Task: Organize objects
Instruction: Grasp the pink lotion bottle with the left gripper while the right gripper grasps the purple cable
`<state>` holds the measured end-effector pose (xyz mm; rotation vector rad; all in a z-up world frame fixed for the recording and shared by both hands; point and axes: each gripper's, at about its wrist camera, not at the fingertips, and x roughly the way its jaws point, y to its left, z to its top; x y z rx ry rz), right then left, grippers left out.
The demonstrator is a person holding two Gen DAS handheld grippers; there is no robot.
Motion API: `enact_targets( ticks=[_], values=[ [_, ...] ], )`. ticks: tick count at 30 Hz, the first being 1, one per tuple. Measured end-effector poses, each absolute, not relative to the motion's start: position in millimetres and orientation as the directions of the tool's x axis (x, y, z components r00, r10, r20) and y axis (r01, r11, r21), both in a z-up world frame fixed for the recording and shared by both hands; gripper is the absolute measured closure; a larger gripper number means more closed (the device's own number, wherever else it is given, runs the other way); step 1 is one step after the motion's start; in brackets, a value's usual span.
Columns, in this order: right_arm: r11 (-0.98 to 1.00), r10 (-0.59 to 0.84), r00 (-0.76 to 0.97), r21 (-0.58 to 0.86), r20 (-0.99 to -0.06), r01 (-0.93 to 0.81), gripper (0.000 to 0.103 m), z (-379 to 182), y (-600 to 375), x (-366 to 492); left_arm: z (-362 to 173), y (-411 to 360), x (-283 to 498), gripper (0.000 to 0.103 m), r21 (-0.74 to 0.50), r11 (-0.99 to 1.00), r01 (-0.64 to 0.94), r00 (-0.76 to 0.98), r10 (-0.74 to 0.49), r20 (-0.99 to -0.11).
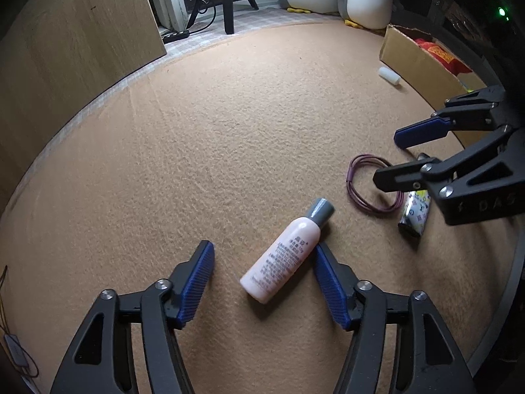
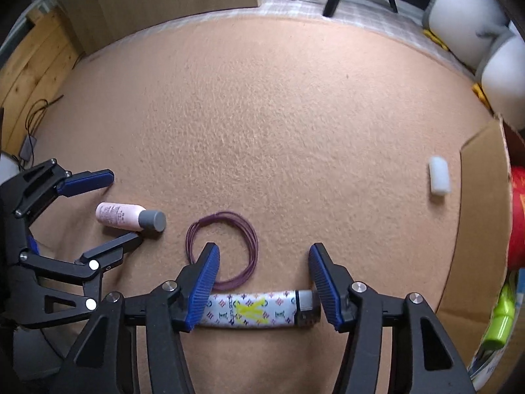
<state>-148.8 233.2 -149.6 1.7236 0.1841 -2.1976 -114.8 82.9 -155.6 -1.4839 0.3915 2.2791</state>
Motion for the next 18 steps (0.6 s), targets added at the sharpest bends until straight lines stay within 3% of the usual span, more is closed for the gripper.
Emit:
enact_targets(
  ticks=[5,13,16,18],
  values=[
    [-0.922,-0.139,-0.238,0.038,-0.961,0.386,0.054,-150.8,226.4,-147.3,-155.8,84.6,-118.2,0.05,-0.004,-0.89,-0.455,-0.356,0.186,-0.916],
    [-0.905,-0.129,-0.275,0.0,-0.953,0.426,0.063,-151.1,224.7,-139.8,-156.4,85.4,-119.5,0.052,-0.022,-0.895,-0.446,-0.355,0.2,-0.913],
    [-0.906,-0.124,-0.291,-0.011,-0.949,0.424,0.079,-148.1,225.4,-140.3,-156.6,85.6,-120.3,0.057,-0.025,-0.897,-0.442,-0.357,0.202,-0.912],
    [-0.907,-0.119,-0.298,-0.018,-0.947,0.421,0.09,-147.8,226.3,-140.7,-156.3,84.6,-120.2,0.066,-0.03,-0.9,-0.435,-0.36,0.205,-0.91]
  ],
)
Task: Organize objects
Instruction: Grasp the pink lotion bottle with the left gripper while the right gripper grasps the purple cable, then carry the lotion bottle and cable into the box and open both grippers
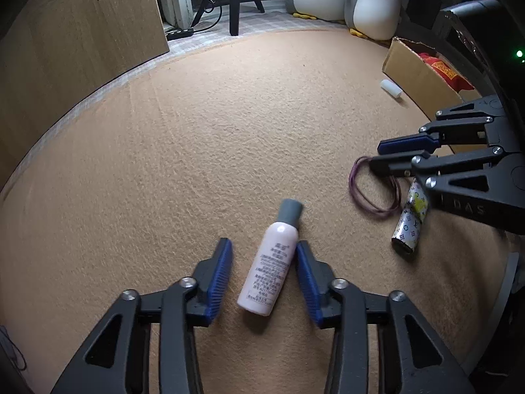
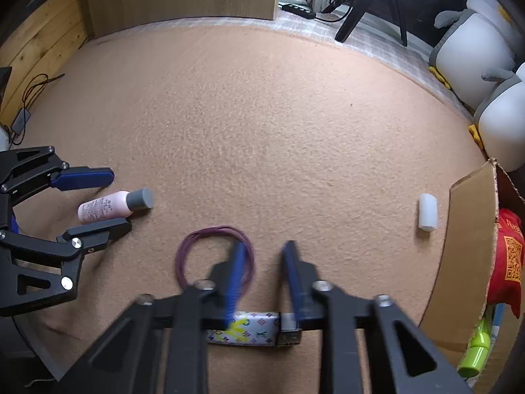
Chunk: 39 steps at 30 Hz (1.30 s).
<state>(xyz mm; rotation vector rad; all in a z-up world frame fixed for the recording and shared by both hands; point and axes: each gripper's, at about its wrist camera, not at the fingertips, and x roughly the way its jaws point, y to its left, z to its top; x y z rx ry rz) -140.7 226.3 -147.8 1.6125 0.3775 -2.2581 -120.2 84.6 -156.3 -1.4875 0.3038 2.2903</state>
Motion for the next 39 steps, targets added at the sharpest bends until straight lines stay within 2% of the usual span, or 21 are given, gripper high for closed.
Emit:
enact_targets(
  ticks=[1,3,4,11,25,33,39],
  values=[
    [-0.908,-0.117,-0.302,-0.021,-0.946,0.418,0.094,-147.5,225.4,-141.8,-156.2,83.6,-120.8,0.069,-0.037,-0.902,-0.43,-0.359,0.209,-0.91],
    [-0.914,-0.124,-0.306,-0.012,-0.944,0.406,0.096,-148.8,226.5,-144.4,-156.1,81.2,-121.8,0.08,-0.054,-0.907,-0.417,-0.357,0.219,-0.908],
    [-0.915,-0.127,-0.305,-0.007,-0.944,0.404,0.098,-148.9,227.2,-143.9,-156.0,79.4,-122.5,0.081,-0.067,-0.91,-0.408,-0.355,0.226,-0.907],
    [-0.926,-0.194,-0.298,0.074,-0.935,0.371,0.1,-146.1,234.3,-147.4,-156.1,70.4,-122.2,0.081,-0.135,-0.918,-0.372,-0.334,0.268,-0.903],
    [-0.937,-0.27,-0.396,0.144,-0.878,0.319,0.1,-101.5,258.3,-129.7,-144.2,68.4,-118.4,0.081,-0.174,-0.918,-0.357,-0.345,0.302,-0.888],
    [-0.946,-0.269,-0.46,0.144,-0.846,0.289,0.1,-72.5,284.7,-116.7,-123.2,85.6,-114.5,0.081,-0.185,-0.901,-0.393,-0.363,0.337,-0.869],
    [-0.964,-0.238,-0.501,0.138,-0.832,0.229,0.1,-56.1,323.8,-100.5,-100.8,125.9,-109.3,0.081,-0.197,-0.862,-0.467,-0.367,0.391,-0.844]
  ],
)
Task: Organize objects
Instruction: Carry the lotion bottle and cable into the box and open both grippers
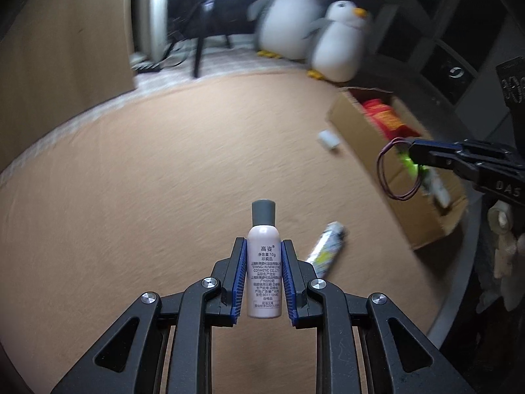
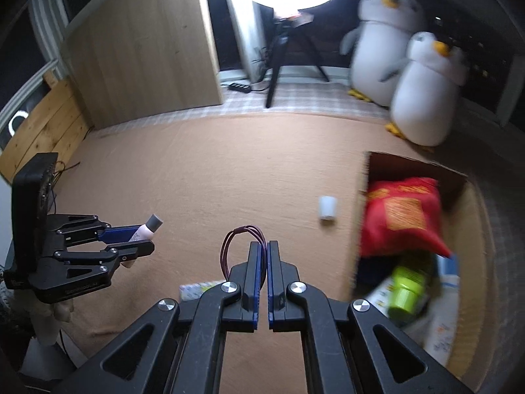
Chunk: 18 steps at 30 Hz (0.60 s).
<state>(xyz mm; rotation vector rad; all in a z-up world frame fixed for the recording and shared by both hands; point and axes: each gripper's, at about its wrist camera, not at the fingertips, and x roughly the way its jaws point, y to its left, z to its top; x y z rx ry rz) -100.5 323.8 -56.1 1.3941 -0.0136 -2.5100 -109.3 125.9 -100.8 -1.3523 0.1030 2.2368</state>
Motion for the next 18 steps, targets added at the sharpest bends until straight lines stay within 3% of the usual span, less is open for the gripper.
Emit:
enact_targets(
  ticks=[18],
  values=[
    [-0.992,-0.101,-0.54,0.128,-0.836,-0.012,0.1,-58.8,460.1,-50.2,-69.3,316.4,-80.7,0.081,-0.227,-0.677,-0.701,-0.255,0.534,-0.806]
  ],
)
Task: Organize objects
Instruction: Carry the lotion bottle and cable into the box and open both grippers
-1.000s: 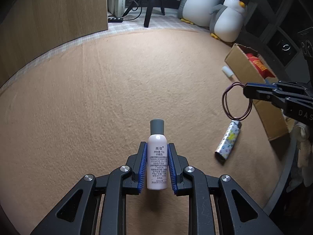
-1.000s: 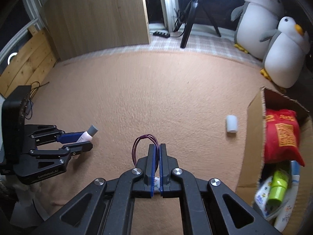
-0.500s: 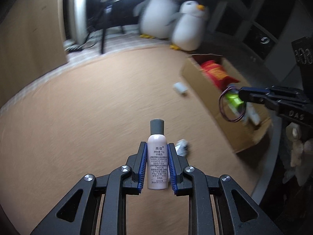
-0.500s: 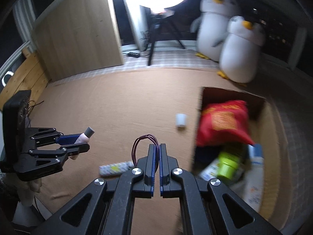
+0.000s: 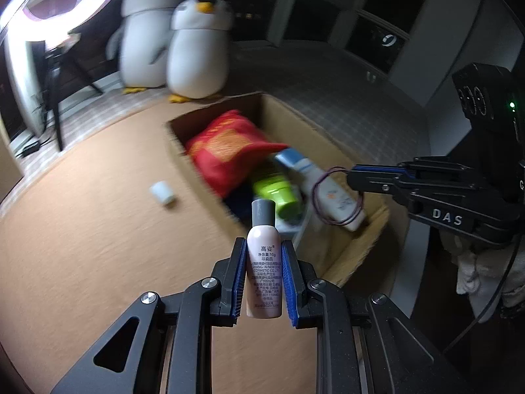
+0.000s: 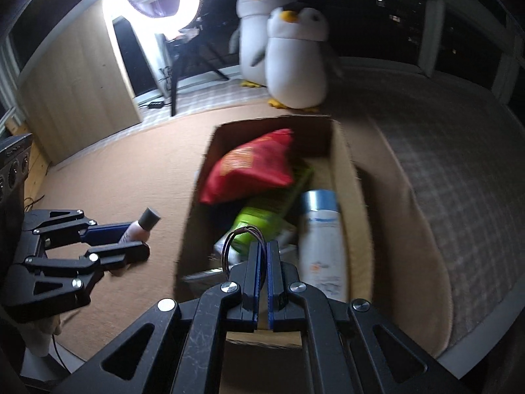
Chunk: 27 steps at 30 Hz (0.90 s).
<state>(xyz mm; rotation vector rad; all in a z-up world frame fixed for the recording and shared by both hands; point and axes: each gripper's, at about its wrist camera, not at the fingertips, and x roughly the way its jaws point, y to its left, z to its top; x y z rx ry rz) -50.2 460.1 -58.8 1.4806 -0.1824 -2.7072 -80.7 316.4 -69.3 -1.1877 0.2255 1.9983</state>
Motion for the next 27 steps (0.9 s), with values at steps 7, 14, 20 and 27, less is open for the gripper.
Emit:
enact_targets(
  ticks=[7,14,20,27],
  values=[
    [-0.989,-0.087,-0.544,0.138,-0.835,-0.054,0.1,-62.9,491.7,-42.6,-76.1,358.6,-73.7,0.081,-0.23,-0.634,-0.738,-0.21,0.54,-0.815],
    [-0.986,-0.088,-0.543,0.15,-0.835,-0.071,0.1,-68.0,511.4,-41.3,-81.0,381.4,-69.7,0.081,-0.23,-0.602,-0.765,-0.176,0.538,-0.824],
    [-0.98,-0.116,-0.531,0.184,-0.84,-0.078,0.083,-72.0,517.4,-41.8,-84.1,380.2,-73.3,0.076,-0.23,-0.622,-0.748,-0.177,0.521,-0.835],
    [-0.976,-0.127,-0.532,0.2,-0.837,-0.082,0.071,-71.6,512.5,-39.1,-84.4,361.5,-73.9,0.076,-0.228,-0.644,-0.73,-0.194,0.516,-0.834]
  ],
)
